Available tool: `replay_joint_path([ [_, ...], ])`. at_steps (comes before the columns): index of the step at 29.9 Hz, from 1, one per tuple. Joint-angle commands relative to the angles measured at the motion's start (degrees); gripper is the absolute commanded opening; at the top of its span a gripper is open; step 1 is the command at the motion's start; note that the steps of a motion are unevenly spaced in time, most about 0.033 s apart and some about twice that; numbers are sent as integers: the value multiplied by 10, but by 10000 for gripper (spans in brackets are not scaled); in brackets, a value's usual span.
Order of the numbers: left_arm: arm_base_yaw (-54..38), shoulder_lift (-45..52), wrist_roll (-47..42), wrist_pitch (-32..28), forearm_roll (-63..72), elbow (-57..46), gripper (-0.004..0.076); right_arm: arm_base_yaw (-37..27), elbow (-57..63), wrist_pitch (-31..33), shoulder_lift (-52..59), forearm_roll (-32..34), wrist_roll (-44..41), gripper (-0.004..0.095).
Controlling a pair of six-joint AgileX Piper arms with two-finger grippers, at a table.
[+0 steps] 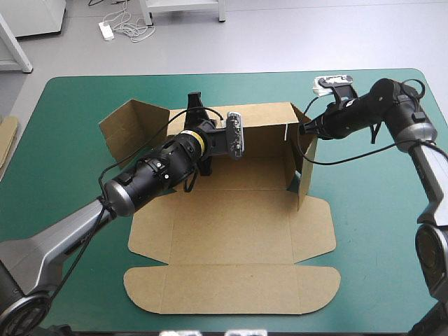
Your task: Fold the box
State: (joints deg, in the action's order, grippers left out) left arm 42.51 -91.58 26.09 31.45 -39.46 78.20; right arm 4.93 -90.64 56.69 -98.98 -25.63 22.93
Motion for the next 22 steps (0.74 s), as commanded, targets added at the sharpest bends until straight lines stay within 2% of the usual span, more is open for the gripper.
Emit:
replay_joint_path([
  [1,6,18,-18,5,21,9,-9,1,40,-53,60,-44,42,-3],
  [3,6,18,-18,5,21,9,-9,1,66,-53,72,-54,67,9],
  [8,6,18,-18,5,21,9,-9,1,99,-36,92,-72,99,127],
  [12,6,18,-18,5,21,9,-9,1,104,-5,94,-105,143,210],
  [18,6,18,-18,5,21,9,-9,1,104,30,94,-116,200,298],
  [20,6,18,-18,5,21,9,-9,1,104,30,94,-122,214,351],
  [22,6,18,-18,5,21,9,-9,1,104,31,92,-138,240,448],
])
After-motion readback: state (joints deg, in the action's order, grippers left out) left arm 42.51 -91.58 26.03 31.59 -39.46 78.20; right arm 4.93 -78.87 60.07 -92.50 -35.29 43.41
